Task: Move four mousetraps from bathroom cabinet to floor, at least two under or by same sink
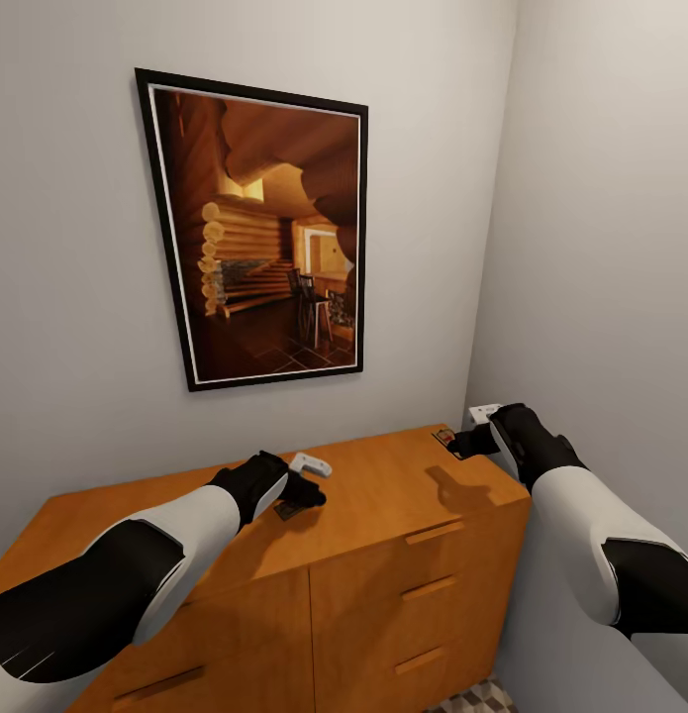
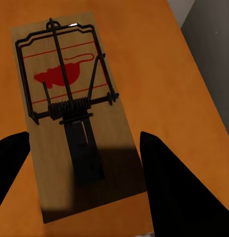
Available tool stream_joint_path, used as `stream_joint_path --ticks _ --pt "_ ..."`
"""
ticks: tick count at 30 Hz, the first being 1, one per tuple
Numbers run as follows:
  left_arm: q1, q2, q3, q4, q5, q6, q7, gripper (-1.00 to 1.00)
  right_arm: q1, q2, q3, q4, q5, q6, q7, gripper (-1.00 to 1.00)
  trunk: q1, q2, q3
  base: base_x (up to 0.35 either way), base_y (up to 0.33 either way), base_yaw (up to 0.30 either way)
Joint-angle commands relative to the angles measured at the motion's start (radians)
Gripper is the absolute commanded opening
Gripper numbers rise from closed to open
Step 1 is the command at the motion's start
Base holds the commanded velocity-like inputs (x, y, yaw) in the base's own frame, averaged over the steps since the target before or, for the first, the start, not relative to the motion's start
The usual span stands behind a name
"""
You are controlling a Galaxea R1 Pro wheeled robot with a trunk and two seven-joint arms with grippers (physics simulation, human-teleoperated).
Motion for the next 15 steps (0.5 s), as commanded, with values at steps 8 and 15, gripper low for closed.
stream_joint_path --ticks 8,15 --pt "-0.001 0.000 -0.009 0.000 0.010 0.030 -0.003 1.00 -0.001 0.001 -0.006 -0.002 0.010 0.004 0.009 -1.00 0.000 -0.001 -0.001 0.000 0.000 0.000" --pt "-0.001 0.000 -0.009 0.000 0.008 0.034 0.000 1.00 -0.001 0.001 -0.006 -0.002 0.010 0.004 0.008 -1.00 0.000 -0.001 -0.001 0.000 0.000 0.000"
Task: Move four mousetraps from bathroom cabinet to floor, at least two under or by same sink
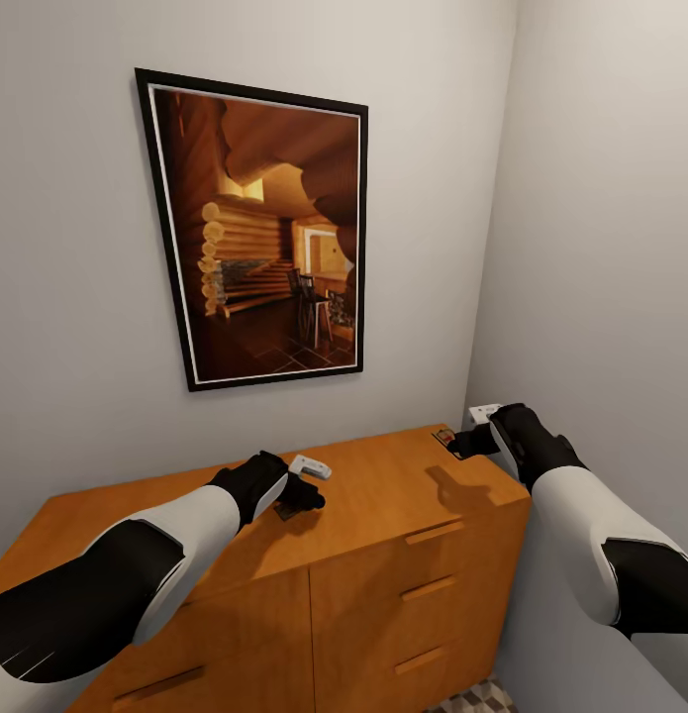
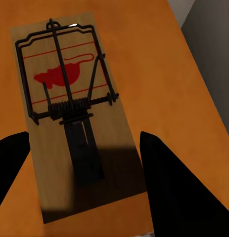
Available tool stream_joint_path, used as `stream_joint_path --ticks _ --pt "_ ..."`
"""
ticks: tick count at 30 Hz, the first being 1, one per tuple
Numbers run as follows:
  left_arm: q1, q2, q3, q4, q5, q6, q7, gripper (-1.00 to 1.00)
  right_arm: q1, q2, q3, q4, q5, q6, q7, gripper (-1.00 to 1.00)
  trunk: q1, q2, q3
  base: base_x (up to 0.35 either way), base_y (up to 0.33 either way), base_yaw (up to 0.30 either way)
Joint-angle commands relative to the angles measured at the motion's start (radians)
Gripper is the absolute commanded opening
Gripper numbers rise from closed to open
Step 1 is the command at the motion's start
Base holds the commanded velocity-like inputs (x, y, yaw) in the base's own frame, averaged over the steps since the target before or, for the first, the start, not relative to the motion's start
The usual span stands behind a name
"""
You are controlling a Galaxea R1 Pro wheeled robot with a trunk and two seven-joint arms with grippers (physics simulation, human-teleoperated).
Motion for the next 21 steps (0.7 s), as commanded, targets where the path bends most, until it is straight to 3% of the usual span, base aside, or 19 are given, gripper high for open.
stream_joint_path --ticks 1,21 --pt "-0.001 0.000 -0.009 0.000 0.010 0.005 0.000 1.00 -0.001 0.001 -0.006 -0.002 0.010 0.003 0.008 -1.00 0.000 -0.001 -0.001 0.000 0.000 0.000" --pt "-0.001 0.000 -0.009 0.002 0.008 -0.003 0.002 1.00 -0.001 0.001 -0.006 0.000 0.010 0.002 0.006 -1.00 0.000 -0.001 -0.001 0.000 0.000 0.000"
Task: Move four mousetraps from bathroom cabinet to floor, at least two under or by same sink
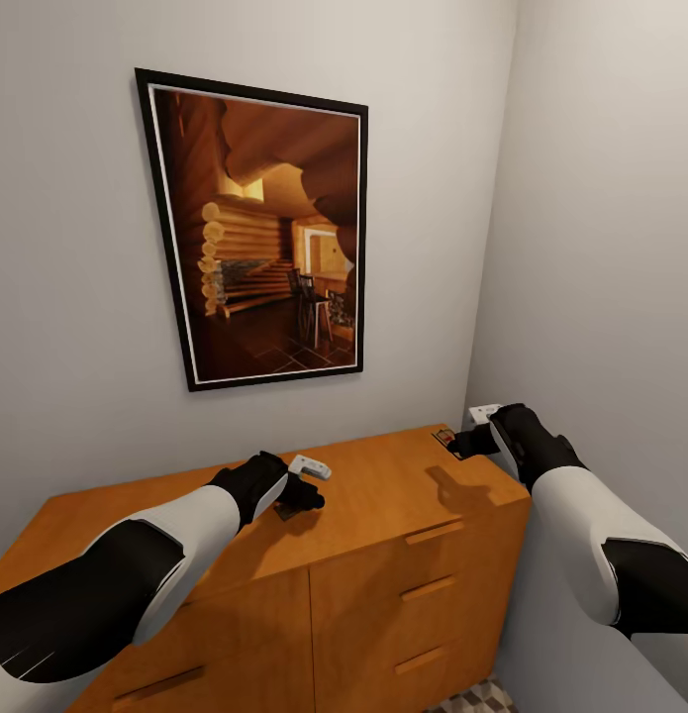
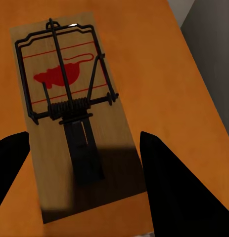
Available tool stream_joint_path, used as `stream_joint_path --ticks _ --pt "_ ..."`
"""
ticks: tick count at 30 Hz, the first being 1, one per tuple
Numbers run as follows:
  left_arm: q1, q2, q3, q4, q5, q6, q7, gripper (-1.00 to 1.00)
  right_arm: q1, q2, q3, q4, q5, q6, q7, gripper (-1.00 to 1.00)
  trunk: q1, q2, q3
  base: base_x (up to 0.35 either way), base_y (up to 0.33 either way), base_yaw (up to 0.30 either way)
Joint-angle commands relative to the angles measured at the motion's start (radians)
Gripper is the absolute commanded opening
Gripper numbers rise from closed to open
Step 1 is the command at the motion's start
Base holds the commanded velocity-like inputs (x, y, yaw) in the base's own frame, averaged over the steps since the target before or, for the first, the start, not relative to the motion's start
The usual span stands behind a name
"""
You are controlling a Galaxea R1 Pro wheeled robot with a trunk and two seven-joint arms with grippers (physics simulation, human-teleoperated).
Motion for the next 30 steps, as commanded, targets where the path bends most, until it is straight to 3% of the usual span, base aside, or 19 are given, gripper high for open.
stream_joint_path --ticks 1,30 --pt "-0.001 0.000 -0.009 0.000 0.010 0.004 -0.001 1.00 -0.001 0.001 -0.006 -0.002 0.010 0.003 0.008 -1.00 0.000 -0.001 -0.001 0.000 0.000 0.000" --pt "-0.001 0.000 -0.009 -0.001 0.012 0.001 0.000 1.00 -0.001 0.001 -0.006 -0.002 0.009 0.003 0.010 -1.00 0.000 -0.001 -0.001 0.000 0.000 0.000"
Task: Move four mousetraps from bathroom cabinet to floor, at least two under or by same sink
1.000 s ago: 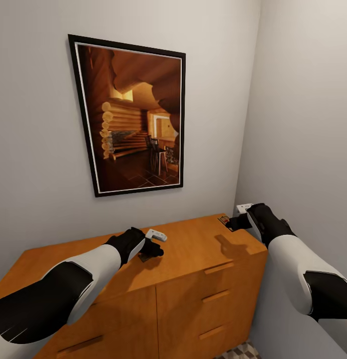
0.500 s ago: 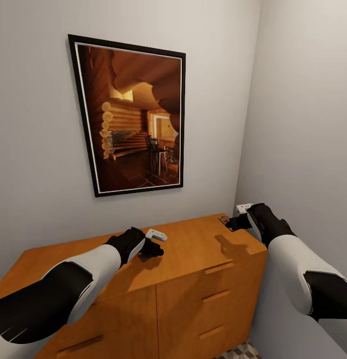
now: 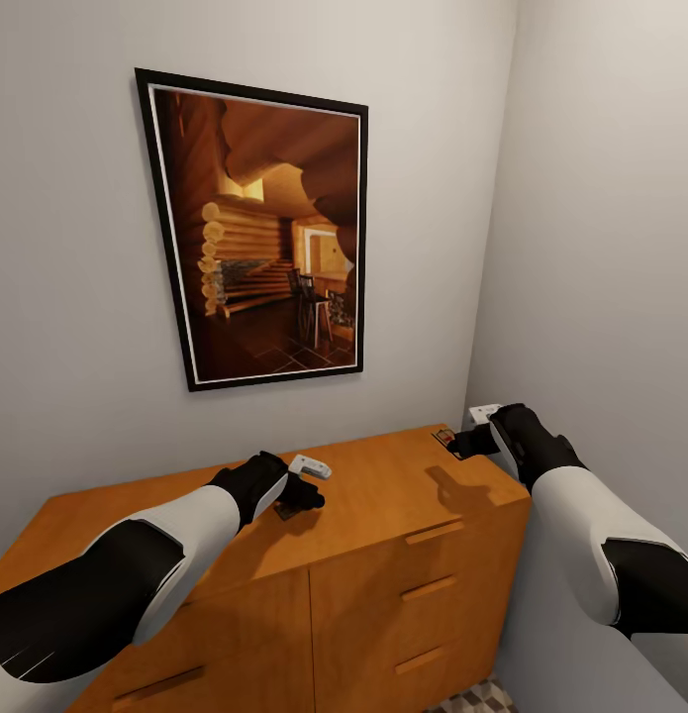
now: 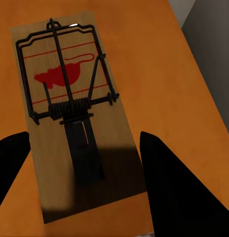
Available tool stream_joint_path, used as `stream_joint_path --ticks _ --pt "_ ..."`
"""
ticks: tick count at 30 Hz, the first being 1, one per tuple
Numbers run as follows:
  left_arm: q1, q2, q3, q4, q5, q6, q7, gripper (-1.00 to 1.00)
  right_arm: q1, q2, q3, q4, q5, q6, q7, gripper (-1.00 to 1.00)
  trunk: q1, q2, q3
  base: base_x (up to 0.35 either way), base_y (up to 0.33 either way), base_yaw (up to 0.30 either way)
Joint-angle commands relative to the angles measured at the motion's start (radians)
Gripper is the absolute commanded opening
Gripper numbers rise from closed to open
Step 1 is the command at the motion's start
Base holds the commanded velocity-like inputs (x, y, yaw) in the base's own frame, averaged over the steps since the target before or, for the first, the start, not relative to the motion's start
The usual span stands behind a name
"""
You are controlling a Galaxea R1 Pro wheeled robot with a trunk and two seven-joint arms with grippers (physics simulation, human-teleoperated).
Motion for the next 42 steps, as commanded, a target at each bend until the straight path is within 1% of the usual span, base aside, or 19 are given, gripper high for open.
stream_joint_path --ticks 1,26,35,42 --pt "-0.001 0.000 -0.009 -0.001 0.011 0.005 -0.001 1.00 -0.001 0.001 -0.006 -0.002 0.010 0.003 0.008 -1.00 0.000 -0.001 -0.001 0.000 0.000 0.000" --pt "-0.001 0.000 -0.010 -0.003 0.012 0.003 0.004 1.00 -0.001 0.001 -0.006 -0.002 0.010 0.004 0.009 -1.00 0.000 -0.001 -0.001 0.000 0.000 0.000" --pt "-0.001 0.000 -0.010 -0.003 0.012 0.003 0.003 1.00 -0.001 0.001 -0.006 -0.002 0.010 0.004 0.009 -1.00 0.035 -0.064 -0.030 0.000 0.000 0.000" --pt "-0.001 0.000 -0.009 -0.002 0.012 0.002 0.004 1.00 -0.001 0.001 -0.006 -0.002 0.010 0.004 0.009 -1.00 0.035 -0.064 -0.030 0.000 0.000 0.000"
